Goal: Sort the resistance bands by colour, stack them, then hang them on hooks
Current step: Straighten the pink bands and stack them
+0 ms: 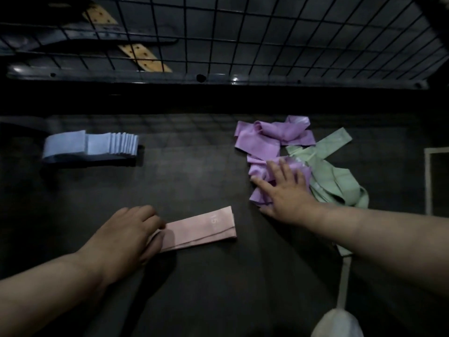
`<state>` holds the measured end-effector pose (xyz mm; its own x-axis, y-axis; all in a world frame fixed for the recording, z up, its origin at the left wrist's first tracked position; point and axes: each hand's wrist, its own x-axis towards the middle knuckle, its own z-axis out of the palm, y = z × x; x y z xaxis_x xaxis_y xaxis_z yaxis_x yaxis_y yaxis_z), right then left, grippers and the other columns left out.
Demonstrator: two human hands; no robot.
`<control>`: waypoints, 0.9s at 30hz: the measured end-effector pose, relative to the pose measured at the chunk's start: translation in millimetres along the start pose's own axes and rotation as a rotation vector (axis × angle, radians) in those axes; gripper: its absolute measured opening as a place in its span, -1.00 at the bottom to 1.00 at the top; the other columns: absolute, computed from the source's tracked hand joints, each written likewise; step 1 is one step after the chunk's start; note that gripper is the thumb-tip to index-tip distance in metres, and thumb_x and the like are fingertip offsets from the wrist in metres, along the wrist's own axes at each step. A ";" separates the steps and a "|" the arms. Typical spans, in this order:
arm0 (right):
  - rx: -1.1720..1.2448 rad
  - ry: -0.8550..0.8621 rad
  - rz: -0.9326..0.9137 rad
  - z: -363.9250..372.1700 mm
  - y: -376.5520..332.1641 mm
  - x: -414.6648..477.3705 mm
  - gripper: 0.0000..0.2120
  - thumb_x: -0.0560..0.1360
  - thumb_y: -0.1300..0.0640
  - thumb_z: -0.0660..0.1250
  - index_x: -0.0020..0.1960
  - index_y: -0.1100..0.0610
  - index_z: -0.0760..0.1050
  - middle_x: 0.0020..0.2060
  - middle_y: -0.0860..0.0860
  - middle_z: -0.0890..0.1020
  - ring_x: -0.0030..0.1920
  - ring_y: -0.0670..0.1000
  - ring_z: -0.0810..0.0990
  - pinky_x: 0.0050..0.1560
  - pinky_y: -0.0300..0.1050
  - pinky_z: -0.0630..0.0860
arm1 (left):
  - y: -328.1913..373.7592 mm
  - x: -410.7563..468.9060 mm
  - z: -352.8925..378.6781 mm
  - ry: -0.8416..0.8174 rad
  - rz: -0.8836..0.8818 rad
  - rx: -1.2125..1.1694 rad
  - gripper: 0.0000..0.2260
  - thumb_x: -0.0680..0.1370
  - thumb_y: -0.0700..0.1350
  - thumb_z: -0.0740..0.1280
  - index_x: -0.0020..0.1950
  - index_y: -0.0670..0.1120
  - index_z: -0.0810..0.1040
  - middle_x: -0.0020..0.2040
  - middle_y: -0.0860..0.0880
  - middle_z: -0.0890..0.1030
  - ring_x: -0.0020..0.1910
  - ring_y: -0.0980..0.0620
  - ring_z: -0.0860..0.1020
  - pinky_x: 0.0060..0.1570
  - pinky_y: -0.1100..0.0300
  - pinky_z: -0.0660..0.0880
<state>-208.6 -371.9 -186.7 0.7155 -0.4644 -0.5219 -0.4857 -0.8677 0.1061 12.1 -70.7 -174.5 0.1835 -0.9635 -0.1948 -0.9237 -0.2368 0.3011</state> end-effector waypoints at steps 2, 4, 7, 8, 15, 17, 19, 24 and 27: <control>0.045 -0.073 -0.004 -4.6 20.3 2.1 -0.36 0.53 -0.15 0.28 0.53 -0.20 0.11 0.52 0.13 0.11 0.49 0.20 0.14 0.43 0.22 0.21 | 10.6 12.8 -1.3 0.001 0.031 -0.006 -0.73 0.50 0.13 0.16 -0.10 0.06 0.61 -0.16 0.07 0.53 -0.24 0.01 0.57 -0.21 0.14 0.52; 0.101 -0.045 -0.040 -7.2 36.0 3.8 -0.50 0.53 0.04 0.31 0.44 -0.05 0.29 0.32 0.13 0.35 0.29 0.18 0.39 0.22 0.03 0.40 | 21.7 27.2 -2.3 -0.022 0.051 -0.012 -0.73 0.50 0.14 0.15 -0.06 0.07 0.59 -0.12 0.07 0.52 -0.20 0.02 0.56 -0.18 0.13 0.52; 0.268 0.087 0.060 -10.6 51.7 2.4 -0.64 0.53 -0.02 0.34 0.28 0.05 0.44 0.18 0.12 0.48 0.19 0.19 0.50 0.13 0.03 0.47 | 38.5 49.3 -1.2 -0.037 0.079 -0.030 -0.70 0.50 0.13 0.13 0.02 0.07 0.58 -0.03 0.05 0.53 -0.11 0.00 0.57 -0.10 0.12 0.52; 0.311 0.147 0.127 -11.4 55.7 1.4 -0.64 0.53 -0.06 0.34 0.28 0.05 0.45 0.17 0.12 0.50 0.18 0.21 0.51 0.13 0.06 0.48 | 43.7 55.5 -0.8 -0.048 0.085 -0.036 -0.69 0.50 0.13 0.12 0.05 0.06 0.58 0.00 0.04 0.53 -0.09 -0.01 0.57 -0.07 0.11 0.52; 0.096 0.398 -0.062 -20.5 14.9 -19.7 -0.34 0.31 0.02 0.33 0.39 0.11 0.34 0.38 0.19 0.32 0.39 0.22 0.29 0.37 0.19 0.13 | 50.7 53.5 -1.7 -0.108 0.056 -0.061 -0.60 0.48 0.13 0.07 0.13 0.02 0.57 0.07 0.00 0.54 -0.03 -0.05 0.57 -0.02 0.04 0.53; 0.151 0.385 -0.243 -18.3 -12.6 -28.2 -0.41 0.35 0.01 0.32 0.36 0.11 0.43 0.31 0.17 0.42 0.29 0.22 0.38 0.30 0.17 0.27 | 41.3 40.4 -0.3 -0.098 0.025 -0.045 -0.61 0.48 0.12 0.09 0.12 0.00 0.56 0.07 -0.02 0.54 -0.03 -0.09 0.56 -0.04 0.03 0.53; 0.349 0.282 -0.258 -16.8 -42.9 -32.8 -0.58 0.51 0.02 0.32 0.33 0.10 0.47 0.21 0.12 0.48 0.21 0.16 0.46 0.27 0.10 0.40 | 31.0 25.4 2.7 -0.072 -0.005 -0.031 -0.62 0.49 0.12 0.12 0.13 -0.03 0.57 0.07 -0.05 0.55 -0.04 -0.13 0.57 -0.06 0.04 0.53; 0.662 0.039 -0.050 -7.3 -82.6 -32.3 -0.35 0.47 -0.11 0.45 0.47 0.08 0.35 0.24 0.09 0.40 0.32 0.07 0.37 0.44 -0.12 0.26 | 8.3 2.7 13.7 -0.099 0.026 0.064 -0.51 0.43 0.19 0.36 0.27 -0.04 0.55 0.16 -0.10 0.56 0.08 -0.17 0.57 0.03 0.03 0.51; 0.517 -0.055 -0.132 -7.4 -81.2 -33.1 -0.15 0.34 -0.12 0.56 0.50 0.08 0.28 0.30 0.08 0.31 0.36 0.07 0.31 0.47 -0.06 0.26 | 4.4 -1.1 16.8 -0.184 0.006 0.105 -0.27 0.24 0.24 0.56 0.32 -0.08 0.53 0.20 -0.12 0.55 0.14 -0.18 0.55 0.08 0.00 0.50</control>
<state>-189.1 -287.3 -171.8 0.7666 -0.3348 -0.5479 -0.5871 -0.7109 -0.3872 2.2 -68.6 -188.6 0.1227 -0.9234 -0.3637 -0.9562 -0.2080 0.2057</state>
